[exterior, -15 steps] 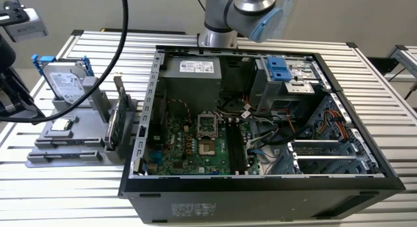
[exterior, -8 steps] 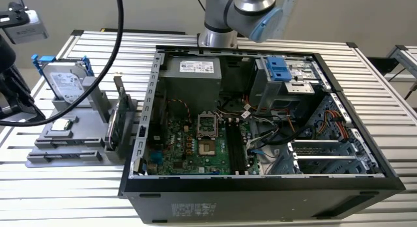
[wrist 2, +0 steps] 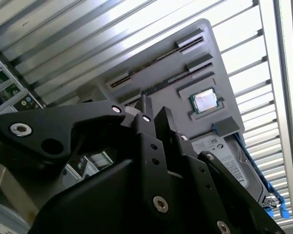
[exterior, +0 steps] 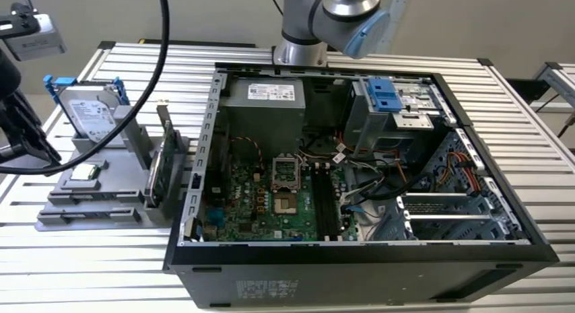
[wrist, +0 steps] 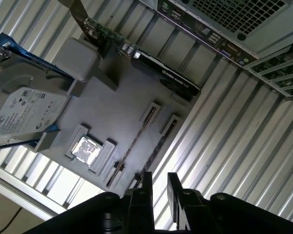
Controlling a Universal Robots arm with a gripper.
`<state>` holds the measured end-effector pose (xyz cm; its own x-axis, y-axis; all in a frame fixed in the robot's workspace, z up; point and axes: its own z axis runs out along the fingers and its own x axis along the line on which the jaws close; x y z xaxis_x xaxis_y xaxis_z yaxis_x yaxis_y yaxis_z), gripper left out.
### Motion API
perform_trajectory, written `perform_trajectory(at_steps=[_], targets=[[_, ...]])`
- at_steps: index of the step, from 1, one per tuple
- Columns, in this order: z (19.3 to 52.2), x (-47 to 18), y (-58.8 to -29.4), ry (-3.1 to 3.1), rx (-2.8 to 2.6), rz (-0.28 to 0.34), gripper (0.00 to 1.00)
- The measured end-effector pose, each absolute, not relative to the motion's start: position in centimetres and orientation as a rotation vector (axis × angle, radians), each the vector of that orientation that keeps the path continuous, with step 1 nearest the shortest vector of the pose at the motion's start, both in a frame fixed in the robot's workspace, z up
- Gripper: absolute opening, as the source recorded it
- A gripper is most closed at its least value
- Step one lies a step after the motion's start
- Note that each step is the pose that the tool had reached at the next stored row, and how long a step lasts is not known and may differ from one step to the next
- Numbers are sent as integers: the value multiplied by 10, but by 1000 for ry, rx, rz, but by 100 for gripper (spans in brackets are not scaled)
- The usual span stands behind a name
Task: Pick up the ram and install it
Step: 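Pick up the ram and move it above insertion slot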
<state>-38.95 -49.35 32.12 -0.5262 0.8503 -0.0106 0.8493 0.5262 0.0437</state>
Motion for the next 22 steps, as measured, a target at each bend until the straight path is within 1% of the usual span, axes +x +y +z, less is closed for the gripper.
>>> perform_trajectory(at_steps=[8, 22], targets=[[321, -390, -494, 2711, 1526, 52, 100], [317, -390, -494, 2506, 1841, 44, 100]])
